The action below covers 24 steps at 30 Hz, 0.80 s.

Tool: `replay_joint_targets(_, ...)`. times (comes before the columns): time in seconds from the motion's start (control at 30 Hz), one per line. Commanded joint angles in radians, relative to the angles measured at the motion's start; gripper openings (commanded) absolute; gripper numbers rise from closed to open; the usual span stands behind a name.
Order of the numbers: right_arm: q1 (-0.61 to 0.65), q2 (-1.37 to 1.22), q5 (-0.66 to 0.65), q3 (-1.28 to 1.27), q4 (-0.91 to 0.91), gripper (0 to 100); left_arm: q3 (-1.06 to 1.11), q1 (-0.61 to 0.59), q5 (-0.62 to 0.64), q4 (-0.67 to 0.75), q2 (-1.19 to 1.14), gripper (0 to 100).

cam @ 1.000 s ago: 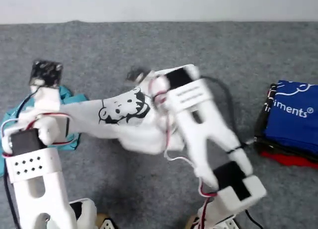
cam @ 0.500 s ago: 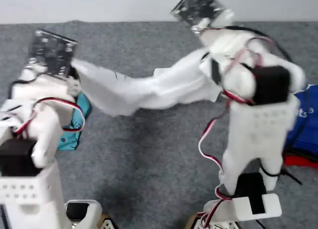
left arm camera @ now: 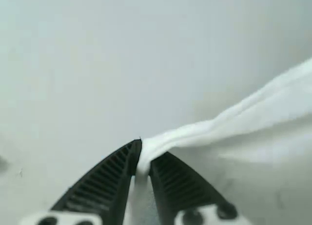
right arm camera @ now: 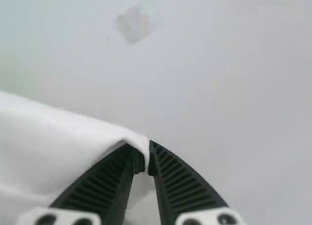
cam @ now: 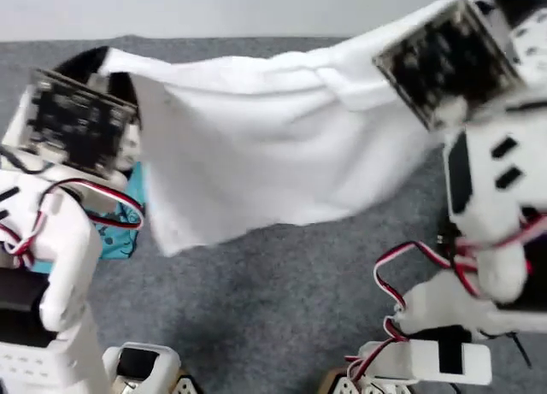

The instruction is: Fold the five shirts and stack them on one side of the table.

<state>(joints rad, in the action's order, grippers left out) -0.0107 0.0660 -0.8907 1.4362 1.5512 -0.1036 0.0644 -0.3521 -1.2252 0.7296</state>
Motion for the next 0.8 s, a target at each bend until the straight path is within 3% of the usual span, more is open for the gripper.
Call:
replay_joint_targets(0.0, -0.018, 0.028, -0.066, 0.089, -0.028, 1.0, -0.031, 0.021, -0.04, -0.015, 0.018, 1)
replay_joint_targets(0.37, -0.216, 0.064, -0.101, 0.242, 0.036, 1.0, -0.148, 0.025, -0.043, -0.043, 0.018, 1)
replay_joint_targets(0.77, -0.226, 0.285, -0.097, 0.126, 0.239, 1.0, -0.414, 0.021, -0.044, -0.287, 0.018, 1)
